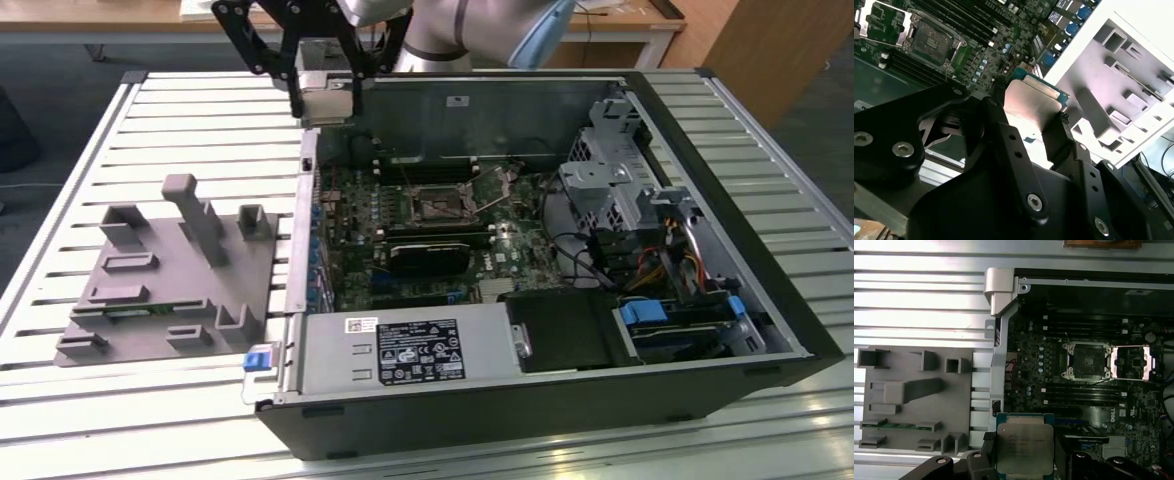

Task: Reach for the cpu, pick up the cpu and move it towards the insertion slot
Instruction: 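Pick up the cpu and move it towards the insertion slot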

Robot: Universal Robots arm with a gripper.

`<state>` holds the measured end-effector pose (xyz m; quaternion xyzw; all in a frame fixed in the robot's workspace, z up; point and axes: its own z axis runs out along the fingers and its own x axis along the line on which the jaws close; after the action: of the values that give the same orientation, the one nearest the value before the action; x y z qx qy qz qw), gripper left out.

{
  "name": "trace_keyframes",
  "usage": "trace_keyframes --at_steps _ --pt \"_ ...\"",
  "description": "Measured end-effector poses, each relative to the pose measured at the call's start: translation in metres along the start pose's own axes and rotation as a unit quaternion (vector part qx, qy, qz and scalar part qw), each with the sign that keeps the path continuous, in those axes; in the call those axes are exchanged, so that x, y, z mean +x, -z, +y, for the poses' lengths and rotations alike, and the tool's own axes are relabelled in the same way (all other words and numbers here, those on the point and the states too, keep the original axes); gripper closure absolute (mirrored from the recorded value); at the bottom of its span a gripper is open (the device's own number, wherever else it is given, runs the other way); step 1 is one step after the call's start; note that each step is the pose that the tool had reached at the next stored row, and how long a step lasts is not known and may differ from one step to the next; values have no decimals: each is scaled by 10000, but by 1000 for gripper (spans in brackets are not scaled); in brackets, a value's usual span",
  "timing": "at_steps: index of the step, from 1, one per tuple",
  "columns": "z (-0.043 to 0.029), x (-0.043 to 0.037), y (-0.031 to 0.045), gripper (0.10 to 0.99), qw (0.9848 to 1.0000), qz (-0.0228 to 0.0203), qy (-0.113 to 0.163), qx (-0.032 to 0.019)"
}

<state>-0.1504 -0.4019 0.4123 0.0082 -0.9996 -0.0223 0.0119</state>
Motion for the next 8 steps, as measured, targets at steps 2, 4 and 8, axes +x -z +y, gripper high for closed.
trace_keyframes --at_steps 2,4,8 --pt "-1 -34 1 541 10000 0 1 0" --pt "-1 -69 2 541 10000 0 1 0" --pt "-2 -141 3 541 10000 0 0 0"
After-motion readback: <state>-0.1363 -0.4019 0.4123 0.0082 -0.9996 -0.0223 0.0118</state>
